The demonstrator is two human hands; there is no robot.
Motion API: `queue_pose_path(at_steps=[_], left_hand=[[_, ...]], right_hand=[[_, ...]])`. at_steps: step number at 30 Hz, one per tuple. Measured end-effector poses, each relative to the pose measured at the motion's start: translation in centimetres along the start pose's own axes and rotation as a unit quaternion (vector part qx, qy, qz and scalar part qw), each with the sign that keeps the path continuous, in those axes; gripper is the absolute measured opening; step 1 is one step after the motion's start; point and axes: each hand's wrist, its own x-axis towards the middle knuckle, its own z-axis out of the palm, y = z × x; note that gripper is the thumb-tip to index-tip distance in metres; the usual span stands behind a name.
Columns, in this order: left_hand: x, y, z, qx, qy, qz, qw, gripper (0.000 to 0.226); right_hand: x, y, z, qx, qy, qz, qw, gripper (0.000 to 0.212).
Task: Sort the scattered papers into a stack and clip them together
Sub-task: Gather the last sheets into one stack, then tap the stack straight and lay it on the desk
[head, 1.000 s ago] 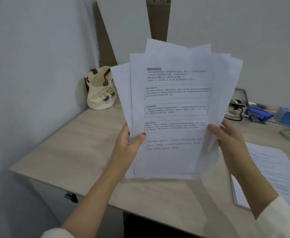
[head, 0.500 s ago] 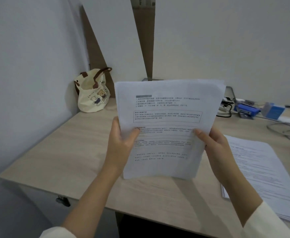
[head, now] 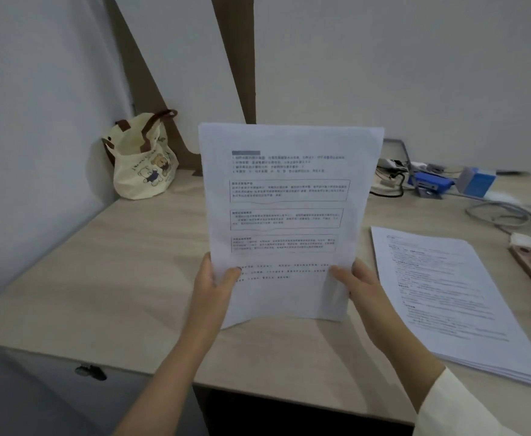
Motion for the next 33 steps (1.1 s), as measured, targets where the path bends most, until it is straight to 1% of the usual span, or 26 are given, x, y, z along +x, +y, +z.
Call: queue_pose_path(at_steps=[3,5,7,15,18,21,24,27,29,31,32,33], left_hand=[[0.3,0.0,1.0,0.004,-0.012,-0.017,1.0,0.03],[0.5,0.4,2.1,0.004,-0.033,-0.027,0.999,0.024],[0.8,0.7,3.7,0.013,-0.06,-0.043,0.997,0.016],[0.3,-0.6,13.8,0.053,-0.192,-0.098,0.975,0.016],[-0.1,-1.3,17.8,0.065,-0.218,-0.105,0.968,0.023],[-0.1,-2.3,21.1,0.096,-0.238,-0.099,0.962,0.024],[0.0,-3.6,23.1,0.141,-0.242,-0.107,0.954,0.029],[0.3,-5.6,23.9,0.171,-0.232,-0.12,0.95,0.044],[0.5,-6.6,24.2,0.166,-0.238,-0.136,0.947,0.051],[0.2,-6.0,24.3,0.14,-0.251,-0.148,0.946,0.033],[0.0,-5.4,24.3,0.128,-0.257,-0.154,0.945,0.032],[0.0,-5.4,24.3,0.119,-0.262,-0.157,0.945,0.037]], right_hand=[[0.1,0.1,-1.1,-0.008,0.019,0.007,1.0,0.02],[0.3,-0.3,-2.5,-0.019,0.053,0.008,0.998,0.014],[0.3,-0.6,-4.4,-0.034,0.088,0.018,0.995,0.014],[-0.3,0.5,-13.9,-0.098,0.201,0.062,0.973,0.016],[-0.5,1.0,-17.0,-0.11,0.24,0.067,0.962,0.016],[0.0,1.8,-19.9,-0.152,0.268,0.088,0.947,0.015],[0.7,3.5,-21.8,-0.201,0.278,0.112,0.933,0.027],[1.3,5.3,-22.8,-0.239,0.26,0.153,0.923,0.035],[1.6,5.5,-23.2,-0.225,0.245,0.18,0.926,0.041],[2.1,5.5,-23.7,-0.162,0.244,0.194,0.936,0.045],[2.4,5.5,-24.0,-0.126,0.248,0.206,0.938,0.046],[2.6,5.4,-24.2,-0.092,0.255,0.218,0.938,0.045]])
